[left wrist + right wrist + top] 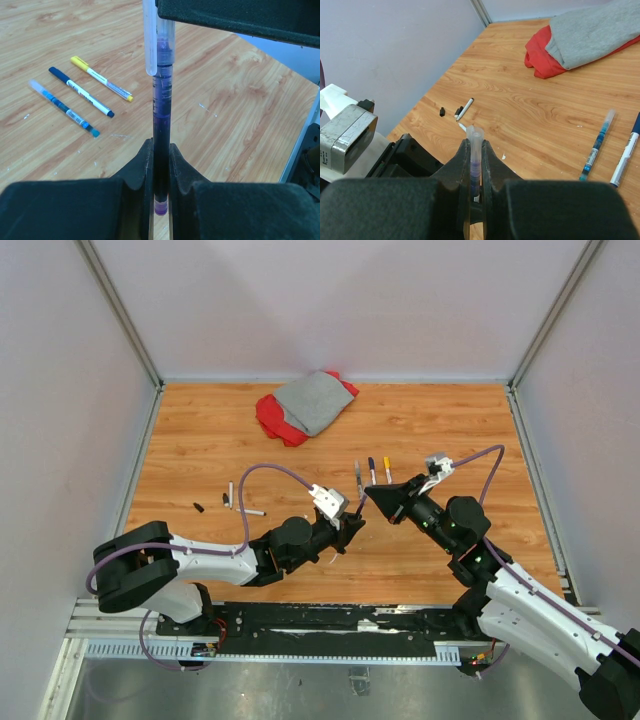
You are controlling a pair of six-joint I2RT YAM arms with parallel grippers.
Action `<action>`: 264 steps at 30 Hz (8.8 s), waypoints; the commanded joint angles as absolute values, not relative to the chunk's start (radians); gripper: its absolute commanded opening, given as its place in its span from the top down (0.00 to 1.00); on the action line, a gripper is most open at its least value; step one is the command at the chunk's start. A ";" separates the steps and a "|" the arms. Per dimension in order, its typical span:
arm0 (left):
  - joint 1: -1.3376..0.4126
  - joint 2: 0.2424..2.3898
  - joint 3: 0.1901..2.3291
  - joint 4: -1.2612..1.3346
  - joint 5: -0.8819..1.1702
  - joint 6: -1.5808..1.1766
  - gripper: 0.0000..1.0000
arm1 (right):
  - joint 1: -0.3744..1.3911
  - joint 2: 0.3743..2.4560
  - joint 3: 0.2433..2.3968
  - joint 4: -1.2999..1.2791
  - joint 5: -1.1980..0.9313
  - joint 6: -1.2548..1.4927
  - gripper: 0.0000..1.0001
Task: Insert the pens into the pen caps
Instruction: Insert the pen cap onto the pen, then press the pen cap onto the pen.
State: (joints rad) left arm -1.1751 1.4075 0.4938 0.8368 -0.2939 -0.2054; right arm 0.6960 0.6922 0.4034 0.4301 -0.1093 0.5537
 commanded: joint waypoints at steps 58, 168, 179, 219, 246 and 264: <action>-1.187 1.417 0.534 0.885 -0.332 -0.184 1.00 | 0.689 0.671 0.430 0.269 -0.179 0.422 0.75; -1.186 1.378 0.506 0.900 -0.388 -0.207 0.99 | 1.121 1.263 0.251 0.699 0.190 0.819 1.00; -1.186 1.377 0.546 0.826 -0.450 -0.220 1.00 | 1.102 1.143 0.328 0.501 0.235 0.725 0.99; -1.186 1.210 0.729 0.532 -0.291 -0.262 1.00 | 1.022 0.822 0.691 -0.016 0.061 0.544 1.00; -1.187 1.165 0.755 0.517 -0.237 -0.297 0.99 | 1.033 0.840 0.687 0.010 -0.001 0.542 1.00; -1.187 1.107 0.734 0.531 -0.247 -0.298 0.99 | 1.125 0.819 0.660 -0.061 0.171 0.588 1.00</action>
